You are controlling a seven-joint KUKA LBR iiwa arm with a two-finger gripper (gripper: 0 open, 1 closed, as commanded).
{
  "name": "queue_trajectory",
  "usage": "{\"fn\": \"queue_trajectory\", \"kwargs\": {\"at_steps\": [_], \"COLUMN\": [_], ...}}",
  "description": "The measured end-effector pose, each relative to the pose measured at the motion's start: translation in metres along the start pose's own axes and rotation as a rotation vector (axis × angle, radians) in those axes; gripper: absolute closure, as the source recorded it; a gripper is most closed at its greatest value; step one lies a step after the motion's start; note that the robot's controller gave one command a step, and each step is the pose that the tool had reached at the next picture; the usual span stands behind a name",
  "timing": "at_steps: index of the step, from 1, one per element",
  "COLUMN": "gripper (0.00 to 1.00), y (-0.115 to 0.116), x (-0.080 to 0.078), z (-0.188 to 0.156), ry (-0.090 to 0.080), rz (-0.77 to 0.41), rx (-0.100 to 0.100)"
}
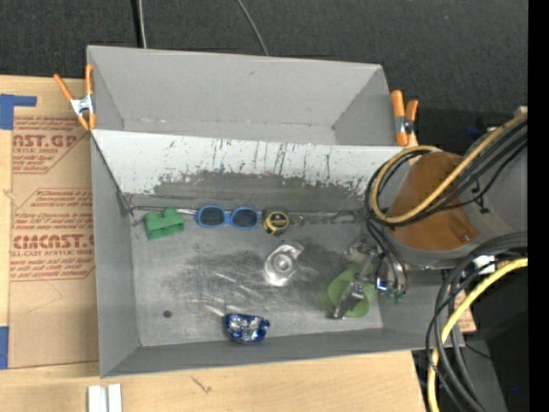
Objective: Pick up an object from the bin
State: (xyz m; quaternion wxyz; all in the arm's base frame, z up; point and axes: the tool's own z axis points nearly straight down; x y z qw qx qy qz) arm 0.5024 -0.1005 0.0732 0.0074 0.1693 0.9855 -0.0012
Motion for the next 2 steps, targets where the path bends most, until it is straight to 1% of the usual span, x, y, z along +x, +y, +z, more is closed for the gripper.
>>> {"fn": "queue_trajectory", "kwargs": {"at_steps": [1,2], "gripper": [1.0,1.0], "y": [0.002,0.001], "x": [-0.002,-0.025], "z": [-0.003,-0.21], "ry": [-0.005,0.004], "rz": [-0.004,0.004], "rx": [-0.005,-0.002]}}
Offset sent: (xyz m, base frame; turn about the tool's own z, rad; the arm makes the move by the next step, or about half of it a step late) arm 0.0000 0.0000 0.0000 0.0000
